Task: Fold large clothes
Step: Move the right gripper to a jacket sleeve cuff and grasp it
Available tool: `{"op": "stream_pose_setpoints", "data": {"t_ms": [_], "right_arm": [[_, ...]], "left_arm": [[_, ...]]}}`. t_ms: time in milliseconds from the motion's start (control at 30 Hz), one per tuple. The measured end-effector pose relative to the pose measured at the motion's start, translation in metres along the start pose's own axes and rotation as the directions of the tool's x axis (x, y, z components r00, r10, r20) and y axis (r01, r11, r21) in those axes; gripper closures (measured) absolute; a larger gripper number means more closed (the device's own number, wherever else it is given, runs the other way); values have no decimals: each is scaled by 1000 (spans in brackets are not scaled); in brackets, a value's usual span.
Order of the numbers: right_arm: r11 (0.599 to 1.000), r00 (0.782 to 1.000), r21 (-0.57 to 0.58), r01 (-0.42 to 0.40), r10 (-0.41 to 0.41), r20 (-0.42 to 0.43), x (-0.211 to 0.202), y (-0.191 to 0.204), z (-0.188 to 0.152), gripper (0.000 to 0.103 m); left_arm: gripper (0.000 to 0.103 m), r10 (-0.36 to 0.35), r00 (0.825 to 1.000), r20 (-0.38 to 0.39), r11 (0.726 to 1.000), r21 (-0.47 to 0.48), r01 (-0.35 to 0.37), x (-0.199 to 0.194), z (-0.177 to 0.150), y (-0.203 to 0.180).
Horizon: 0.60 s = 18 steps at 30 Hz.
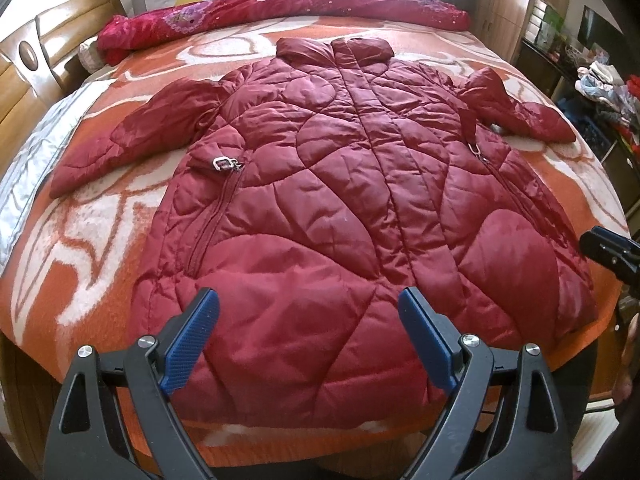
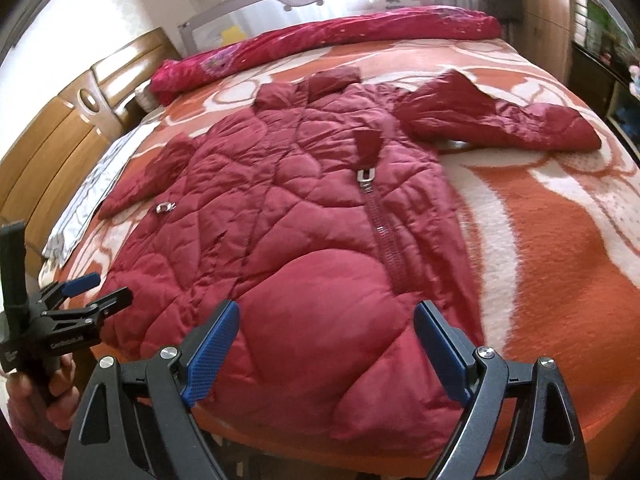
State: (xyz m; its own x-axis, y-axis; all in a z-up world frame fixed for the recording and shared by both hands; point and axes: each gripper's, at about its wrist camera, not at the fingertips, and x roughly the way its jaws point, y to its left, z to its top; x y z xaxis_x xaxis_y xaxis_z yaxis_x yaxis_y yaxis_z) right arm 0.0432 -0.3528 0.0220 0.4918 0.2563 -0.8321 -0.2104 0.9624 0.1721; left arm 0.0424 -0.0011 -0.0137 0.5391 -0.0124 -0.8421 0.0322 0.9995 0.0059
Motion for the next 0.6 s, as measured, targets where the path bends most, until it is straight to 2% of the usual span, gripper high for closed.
{"op": "stream_pose_setpoints", "data": {"t_ms": [100, 367, 600], "right_arm": [[999, 1000, 35, -6, 5, 27, -1, -15, 8, 13], [993, 998, 112, 24, -30, 52, 3, -54, 27, 13], [971, 994, 232, 54, -75, 83, 10, -116, 52, 13]], "left_arm": [[11, 0, 1000, -9, 1000, -6, 0, 4, 5, 3], [11, 54, 998, -27, 998, 11, -54, 15, 18, 8], [11, 56, 998, -30, 998, -23, -57, 22, 39, 17]]}}
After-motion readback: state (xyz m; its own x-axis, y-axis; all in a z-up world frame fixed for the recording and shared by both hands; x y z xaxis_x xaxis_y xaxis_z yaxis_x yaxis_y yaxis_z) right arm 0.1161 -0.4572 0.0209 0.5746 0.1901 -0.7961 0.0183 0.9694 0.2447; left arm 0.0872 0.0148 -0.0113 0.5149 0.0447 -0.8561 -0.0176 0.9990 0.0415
